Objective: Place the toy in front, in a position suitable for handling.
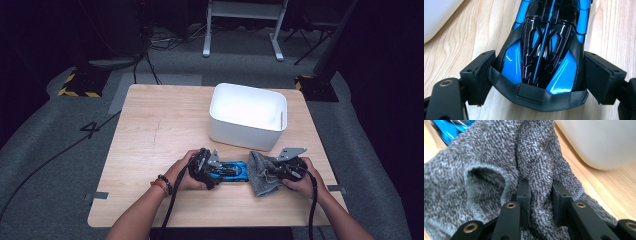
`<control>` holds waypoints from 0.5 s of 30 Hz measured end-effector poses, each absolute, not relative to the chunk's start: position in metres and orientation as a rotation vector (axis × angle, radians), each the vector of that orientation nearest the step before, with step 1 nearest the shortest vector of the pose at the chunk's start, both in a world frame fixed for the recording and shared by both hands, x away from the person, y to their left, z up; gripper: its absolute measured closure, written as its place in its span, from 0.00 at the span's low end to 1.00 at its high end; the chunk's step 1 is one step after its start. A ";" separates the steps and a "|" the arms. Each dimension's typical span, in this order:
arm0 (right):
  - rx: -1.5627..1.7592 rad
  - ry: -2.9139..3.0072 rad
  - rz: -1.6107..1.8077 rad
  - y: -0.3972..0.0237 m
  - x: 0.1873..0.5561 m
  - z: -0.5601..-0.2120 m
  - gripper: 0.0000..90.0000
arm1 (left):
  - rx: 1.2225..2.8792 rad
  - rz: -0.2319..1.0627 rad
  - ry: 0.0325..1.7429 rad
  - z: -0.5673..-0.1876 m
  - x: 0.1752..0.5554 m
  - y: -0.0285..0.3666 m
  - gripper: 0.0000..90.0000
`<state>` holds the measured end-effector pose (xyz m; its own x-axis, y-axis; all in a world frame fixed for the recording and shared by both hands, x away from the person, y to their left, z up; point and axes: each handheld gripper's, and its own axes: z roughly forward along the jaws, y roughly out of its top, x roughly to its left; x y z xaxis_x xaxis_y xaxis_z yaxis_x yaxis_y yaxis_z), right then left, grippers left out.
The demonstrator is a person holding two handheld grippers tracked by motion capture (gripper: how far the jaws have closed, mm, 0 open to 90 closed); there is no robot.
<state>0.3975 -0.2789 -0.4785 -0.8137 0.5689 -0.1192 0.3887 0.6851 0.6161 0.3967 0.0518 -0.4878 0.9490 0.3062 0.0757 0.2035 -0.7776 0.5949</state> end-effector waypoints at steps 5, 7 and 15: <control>0.785 2.589 0.845 -0.285 0.397 -0.478 0.69 | 2.487 0.193 0.361 -0.485 0.395 0.060 0.24; 0.771 2.597 0.852 -0.285 0.397 -0.479 0.67 | 2.490 0.179 0.372 -0.485 0.395 0.062 0.24; 0.774 2.624 0.865 -0.284 0.400 -0.481 0.70 | 2.470 0.183 0.406 -0.485 0.395 0.051 0.23</control>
